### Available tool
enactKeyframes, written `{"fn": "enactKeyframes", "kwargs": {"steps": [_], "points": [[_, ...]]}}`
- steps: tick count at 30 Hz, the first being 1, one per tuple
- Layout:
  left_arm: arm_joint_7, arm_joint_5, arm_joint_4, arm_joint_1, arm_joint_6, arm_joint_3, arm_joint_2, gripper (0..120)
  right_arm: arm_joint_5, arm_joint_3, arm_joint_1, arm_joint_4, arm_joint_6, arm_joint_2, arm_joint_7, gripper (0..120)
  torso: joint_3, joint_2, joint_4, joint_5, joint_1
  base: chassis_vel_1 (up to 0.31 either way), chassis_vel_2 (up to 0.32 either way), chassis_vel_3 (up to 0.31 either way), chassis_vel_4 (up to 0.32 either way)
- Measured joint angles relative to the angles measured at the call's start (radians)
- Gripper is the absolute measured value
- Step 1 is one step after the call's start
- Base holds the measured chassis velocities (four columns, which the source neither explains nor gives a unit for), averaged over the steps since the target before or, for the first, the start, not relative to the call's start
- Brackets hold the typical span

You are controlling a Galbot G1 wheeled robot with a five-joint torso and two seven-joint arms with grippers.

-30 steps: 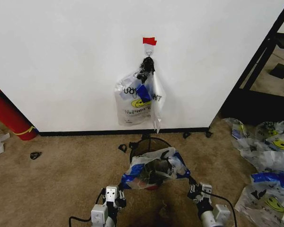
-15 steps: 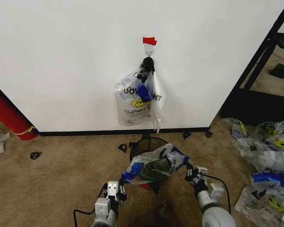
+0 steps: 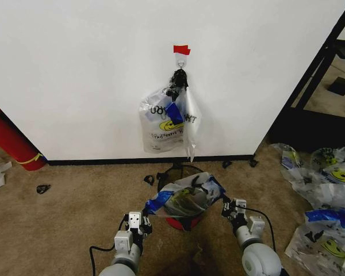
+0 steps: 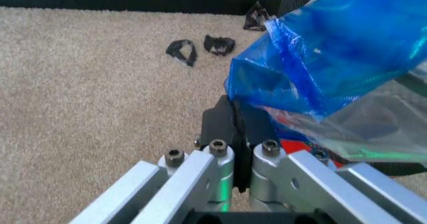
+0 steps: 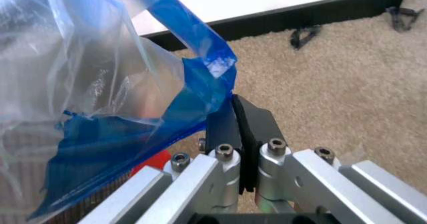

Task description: Pick up the garbage bag from the wall and place it over the trash bin.

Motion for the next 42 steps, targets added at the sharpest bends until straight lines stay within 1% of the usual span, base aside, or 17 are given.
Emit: {"fn": "enactKeyframes", "kwargs": {"steps": [9, 19, 23, 27, 28, 29, 31, 32, 33, 34, 35, 36, 38, 39, 40, 42], "points": [[0.013, -0.017, 0.013, -0.030, 0.001, -0.003, 0.007, 0, -0.019, -0.010, 0.038, -0.044, 0.053, -0.002, -0.061, 0, 0.000, 0.000, 0.0000, 0.0000, 0.000, 0.000, 0.000, 0.000, 0.000], [0.014, -0.040, 0.064, -0.076, 0.021, 0.004, -0.013, 0, -0.042, -0.030, 0.078, -0.094, 0.055, -0.004, -0.068, 0, 0.000, 0.000, 0.0000, 0.0000, 0.000, 0.000, 0.000, 0.000, 0.000], [0.015, -0.035, 0.058, -0.059, 0.017, -0.001, -0.008, 0, -0.047, -0.026, 0.065, -0.088, 0.067, -0.012, -0.066, 0, 0.000, 0.000, 0.0001, 0.0001, 0.000, 0.000, 0.000, 0.000, 0.000], [0.016, -0.011, 0.032, -0.029, -0.001, -0.010, 0.004, 0, -0.059, -0.006, 0.027, -0.056, 0.095, -0.025, -0.072, 0, 0.000, 0.000, 0.0000, 0.0000, 0.000, 0.000, 0.000, 0.000, 0.000], [0.016, -0.003, 0.024, -0.019, -0.004, -0.013, 0.008, 4, -0.064, 0.001, 0.015, -0.047, 0.104, -0.029, -0.074, 0, 0.000, 0.000, 0.0001, 0.0001, 0.000, 0.000, 0.000, 0.000, 0.000], [0.016, 0.009, 0.007, -0.003, -0.006, -0.018, 0.014, 9, -0.079, 0.014, -0.007, -0.033, 0.124, -0.034, -0.080, 5, 0.000, 0.000, 0.0002, 0.0001, 0.000, 0.000, 0.000, 0.000, 0.000], [0.016, 0.025, -0.010, 0.015, -0.008, -0.022, 0.021, 15, -0.107, 0.031, -0.034, -0.020, 0.151, -0.040, -0.091, 10, 0.000, 0.000, 0.0001, 0.0001, 0.000, 0.000, 0.000, 0.000, 0.000], [0.016, 0.025, -0.010, 0.015, -0.008, -0.022, 0.021, 15, -0.107, 0.031, -0.034, -0.020, 0.151, -0.040, -0.091, 10, 0.000, 0.000, 0.0001, 0.0001, 0.000, 0.000, 0.000, 0.000, 0.000], [0.016, 0.042, -0.026, 0.031, -0.010, -0.027, 0.027, 22, -0.140, 0.050, -0.062, -0.007, 0.182, -0.047, -0.108, 16, 0.000, 0.000, 0.0000, 0.0001, 0.000, 0.000, 0.000, 0.000, 0.000], [0.015, 0.051, -0.040, 0.042, -0.012, -0.030, 0.032, 25, -0.163, 0.063, -0.082, 0.002, 0.203, -0.051, -0.120, 21, 0.000, 0.000, -0.0001, 0.0000, 0.000, 0.000, 0.000, 0.000, 0.000], [0.013, 0.057, -0.051, 0.053, -0.012, -0.033, 0.034, 29, -0.178, 0.072, -0.097, 0.009, 0.218, -0.053, -0.128, 23, 0.000, 0.000, -0.0002, 0.0000, 0.000, 0.000, 0.000, 0.000, 0.000], [0.011, 0.064, -0.068, 0.069, -0.013, -0.037, 0.039, 35, -0.194, 0.086, -0.119, 0.020, 0.238, -0.056, -0.135, 30, 0.000, 0.000, -0.0002, 0.0000, 0.000, 0.000, 0.000, 0.000, 0.000], [0.009, 0.076, -0.099, 0.102, -0.014, -0.043, 0.049, 41, -0.208, 0.104, -0.146, 0.035, 0.261, -0.057, -0.140, 36, 0.000, 0.000, 0.0000, 0.0001, 0.000, 0.000, 0.000, 0.000, 0.000], [0.009, 0.076, -0.099, 0.102, -0.014, -0.043, 0.049, 41, -0.208, 0.104, -0.146, 0.035, 0.261, -0.057, -0.140, 36, 0.000, 0.000, 0.0000, 0.0001, 0.000, 0.000, 0.000, 0.000, 0.000], [0.009, 0.083, -0.114, 0.120, -0.015, -0.047, 0.054, 47, -0.213, 0.112, -0.159, 0.042, 0.269, -0.057, -0.141, 41, 0.000, 0.000, 0.0000, 0.0001, 0.000, 0.000, 0.000, 0.000, 0.000], [0.008, 0.097, -0.134, 0.150, -0.018, -0.049, 0.062, 53, -0.218, 0.123, -0.176, 0.050, 0.280, -0.057, -0.142, 48, 0.000, 0.000, 0.0001, 0.0001, 0.000, 0.000, 0.000, 0.000, 0.000]]}}
